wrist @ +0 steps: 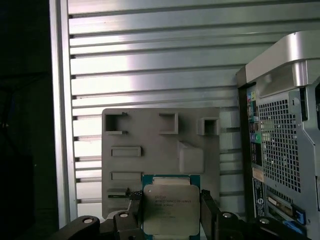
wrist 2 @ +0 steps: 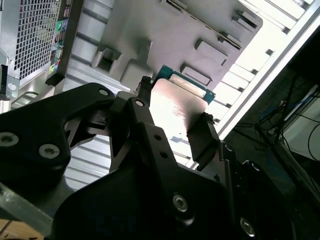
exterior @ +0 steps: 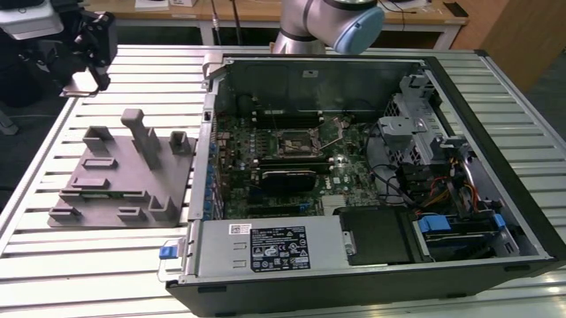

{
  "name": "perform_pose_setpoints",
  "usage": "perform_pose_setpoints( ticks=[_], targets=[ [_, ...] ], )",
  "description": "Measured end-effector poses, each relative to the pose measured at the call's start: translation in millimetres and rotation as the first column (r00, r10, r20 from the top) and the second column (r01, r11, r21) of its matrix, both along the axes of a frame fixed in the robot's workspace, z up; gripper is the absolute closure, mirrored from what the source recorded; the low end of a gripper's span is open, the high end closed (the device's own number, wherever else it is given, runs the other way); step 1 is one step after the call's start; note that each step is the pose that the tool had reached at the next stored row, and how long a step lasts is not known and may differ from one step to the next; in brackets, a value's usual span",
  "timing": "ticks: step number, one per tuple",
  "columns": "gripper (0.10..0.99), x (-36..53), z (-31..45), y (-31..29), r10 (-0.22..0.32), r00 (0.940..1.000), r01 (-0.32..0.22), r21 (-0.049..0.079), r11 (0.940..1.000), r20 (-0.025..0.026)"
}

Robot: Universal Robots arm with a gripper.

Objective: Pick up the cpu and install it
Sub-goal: 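Pick up the cpu and move it towards the insertion slot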

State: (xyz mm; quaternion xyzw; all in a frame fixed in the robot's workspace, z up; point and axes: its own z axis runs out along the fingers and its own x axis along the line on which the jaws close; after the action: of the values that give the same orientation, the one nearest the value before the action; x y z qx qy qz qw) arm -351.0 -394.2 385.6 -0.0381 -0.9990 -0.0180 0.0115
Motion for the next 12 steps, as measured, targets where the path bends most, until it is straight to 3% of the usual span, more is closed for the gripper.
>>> perform_pose_setpoints(
  ticks=[12],
  targets=[
    [0.545,15.1,0.0,0.0,0.000,1.0000,0.000,0.000,1.0000,0.0000]
  ],
)
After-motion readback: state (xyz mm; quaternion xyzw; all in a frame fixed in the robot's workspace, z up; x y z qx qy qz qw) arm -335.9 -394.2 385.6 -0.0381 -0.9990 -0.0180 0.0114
